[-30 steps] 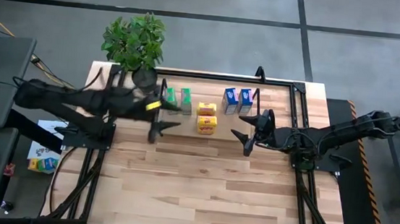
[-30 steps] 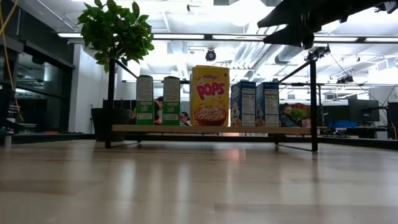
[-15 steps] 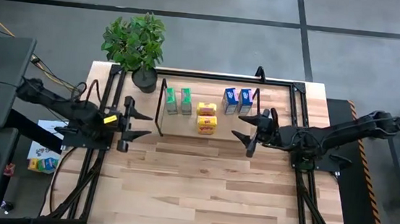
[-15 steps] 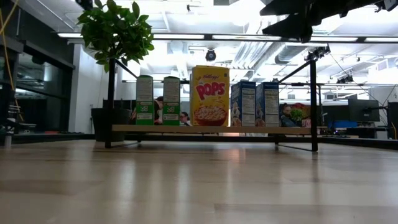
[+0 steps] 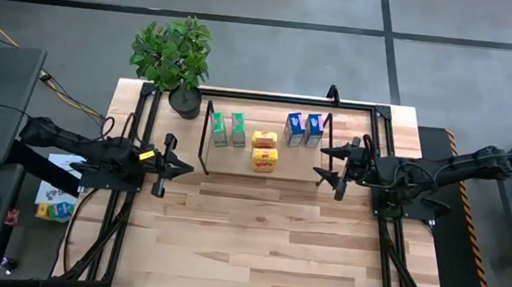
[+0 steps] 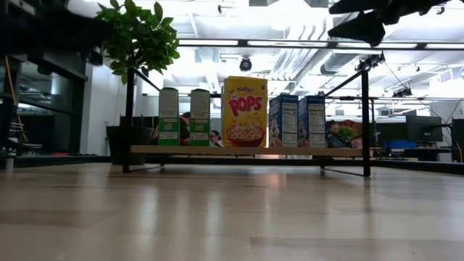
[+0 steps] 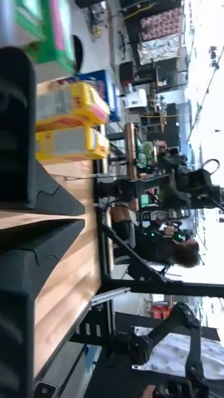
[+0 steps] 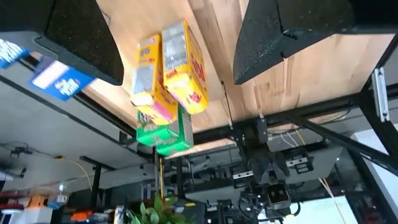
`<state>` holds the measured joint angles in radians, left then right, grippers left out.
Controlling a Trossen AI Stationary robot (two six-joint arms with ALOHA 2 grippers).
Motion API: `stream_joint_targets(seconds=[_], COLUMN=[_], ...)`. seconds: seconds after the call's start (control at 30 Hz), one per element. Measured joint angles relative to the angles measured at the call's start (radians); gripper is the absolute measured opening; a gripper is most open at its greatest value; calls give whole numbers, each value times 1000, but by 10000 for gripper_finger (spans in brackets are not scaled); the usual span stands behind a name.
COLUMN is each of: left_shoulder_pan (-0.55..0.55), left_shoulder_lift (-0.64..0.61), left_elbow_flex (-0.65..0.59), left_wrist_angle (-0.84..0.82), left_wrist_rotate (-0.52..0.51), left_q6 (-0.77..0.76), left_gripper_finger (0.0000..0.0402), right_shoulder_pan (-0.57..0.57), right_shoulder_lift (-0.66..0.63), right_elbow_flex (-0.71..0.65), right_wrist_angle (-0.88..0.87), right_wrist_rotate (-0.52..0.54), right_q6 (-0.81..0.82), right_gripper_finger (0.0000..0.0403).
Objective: Stack cereal on shelf
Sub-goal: Return to Home Position
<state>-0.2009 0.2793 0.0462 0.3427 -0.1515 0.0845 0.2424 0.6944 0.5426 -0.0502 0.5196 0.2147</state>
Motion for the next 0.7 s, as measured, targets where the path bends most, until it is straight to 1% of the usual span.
stream_joint_targets(seconds=[0.07,0.13,0.27,0.37,0.43,0.5,0.57,0.63,0.67,0.7], left_shoulder_pan=[23,41,57,57,57,57,57,57,57,57], left_shoulder_lift=[-15,-24,-33,-33,-32,-31,-31,-31,-31,-31], left_elbow_flex=[-36,-35,-35,-33,-33,-33,-33,-33,-33,-33], left_wrist_angle=[6,-27,-26,-21,-24,-27,-31,-30,-31,-31], left_wrist_rotate=[21,30,58,56,21,-16,-39,-43,-43,-42], left_q6=[-11,-31,-47,-43,-39,-39,-39,-38,-39,-39], left_gripper_finger=[7,2,3,1,5,8,9,9,9,10], right_shoulder_pan=[0,0,0,0,2,19,56,95,113,129], right_shoulder_lift=[-20,-38,-65,-71,-67,-59,-59,-63,-69,-75], right_elbow_flex=[0,0,0,-1,-1,-11,-55,-124,-162,-199], right_wrist_angle=[-50,-107,-235,-342,-393,-393,-331,-236,-182,-133], right_wrist_rotate=[-2,-21,-60,-96,-110,-118,-152,-148,-123,-95], right_q6=[16,23,58,108,157,184,177,147,130,123], right_gripper_finger=[296,296,294,270,233,178,109,38,20,16])
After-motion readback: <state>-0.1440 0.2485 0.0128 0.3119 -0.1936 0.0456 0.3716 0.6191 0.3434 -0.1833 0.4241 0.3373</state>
